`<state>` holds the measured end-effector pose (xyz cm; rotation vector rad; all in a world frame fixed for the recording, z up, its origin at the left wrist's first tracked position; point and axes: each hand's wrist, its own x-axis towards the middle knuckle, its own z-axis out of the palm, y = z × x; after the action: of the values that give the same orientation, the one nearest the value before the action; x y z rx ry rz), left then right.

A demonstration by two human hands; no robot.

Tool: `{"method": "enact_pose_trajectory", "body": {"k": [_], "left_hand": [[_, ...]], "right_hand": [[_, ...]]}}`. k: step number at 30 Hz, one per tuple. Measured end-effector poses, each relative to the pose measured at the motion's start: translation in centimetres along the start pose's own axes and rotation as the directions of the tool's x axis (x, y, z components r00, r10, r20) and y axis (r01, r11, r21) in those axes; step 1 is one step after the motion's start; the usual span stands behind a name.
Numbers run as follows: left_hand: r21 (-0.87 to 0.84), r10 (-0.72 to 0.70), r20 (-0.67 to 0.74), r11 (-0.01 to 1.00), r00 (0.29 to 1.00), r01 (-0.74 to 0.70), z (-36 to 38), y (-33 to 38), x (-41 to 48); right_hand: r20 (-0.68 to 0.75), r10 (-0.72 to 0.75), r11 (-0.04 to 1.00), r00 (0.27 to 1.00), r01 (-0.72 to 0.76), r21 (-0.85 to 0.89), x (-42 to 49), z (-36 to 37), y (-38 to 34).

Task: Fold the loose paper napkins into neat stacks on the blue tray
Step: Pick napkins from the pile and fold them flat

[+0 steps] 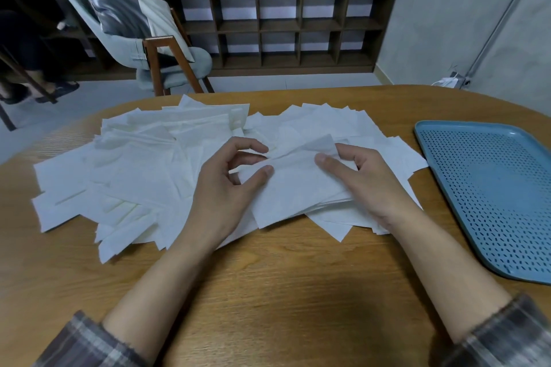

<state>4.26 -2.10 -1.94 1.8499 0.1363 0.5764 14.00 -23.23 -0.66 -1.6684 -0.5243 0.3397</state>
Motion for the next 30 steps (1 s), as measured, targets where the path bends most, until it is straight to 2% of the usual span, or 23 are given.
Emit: {"method": "enact_pose_trajectory", "body": {"k": [5, 11, 16, 20, 23, 24, 26, 28, 30], "left_hand": [[0.015, -0.046, 0.029, 0.999, 0.999, 0.046, -0.1, -0.7, 0.1], [0.045, -0.054, 0.069, 0.998, 0.996, 0.051, 0.0, -0.3, -0.2], [0.074, -0.032, 0.086, 0.997, 0.996, 0.025, 0.1, -0.3, -0.2], [0.065, -0.067, 0.046, 0.996, 0.997, 0.064, 0.3, -0.7, -0.2], [0.094, -0.077, -0.063, 0.992, 0.995, 0.083, 0.4, -0.7, -0.1], [0.08, -0.099, -0.074, 0.991, 0.992, 0.105, 0.4, -0.5, -0.1], [-0.026, -0.178, -0.002, 0.984, 0.984, 0.177, 0.2, 0.0, -0.1], [-0.155, -0.227, 0.104, 0.958, 0.968, 0.241, 0.2, 0.5, -0.2], [-0.187, -0.206, 0.144, 0.955, 0.968, 0.231, 0.4, 0.9, -0.5]], "right_hand": [[0.073, 0.004, 0.999, 0.997, -0.001, -0.035, 0.0, 0.4, 0.0], [0.048, 0.017, 1.0, 0.999, -0.018, 0.016, 0.1, 0.6, 0.0], [0.074, -0.01, 0.999, 0.997, 0.014, -0.051, 0.1, 0.6, 0.2], [0.079, -0.041, 0.999, 0.996, 0.044, -0.031, 0.1, 0.6, 0.2], [0.075, -0.061, 0.996, 0.995, 0.056, 0.068, 0.0, 0.5, -0.1], [0.085, -0.06, 0.99, 0.995, 0.048, 0.134, 0.0, 0.3, -0.1], [0.116, -0.044, 0.964, 0.992, 0.012, 0.264, 0.0, 0.1, -0.3], [0.12, -0.046, 0.96, 0.992, 0.01, 0.279, 0.2, 0.1, -0.2], [0.093, -0.039, 0.967, 0.995, 0.014, 0.254, 0.2, 0.3, -0.1]]}}
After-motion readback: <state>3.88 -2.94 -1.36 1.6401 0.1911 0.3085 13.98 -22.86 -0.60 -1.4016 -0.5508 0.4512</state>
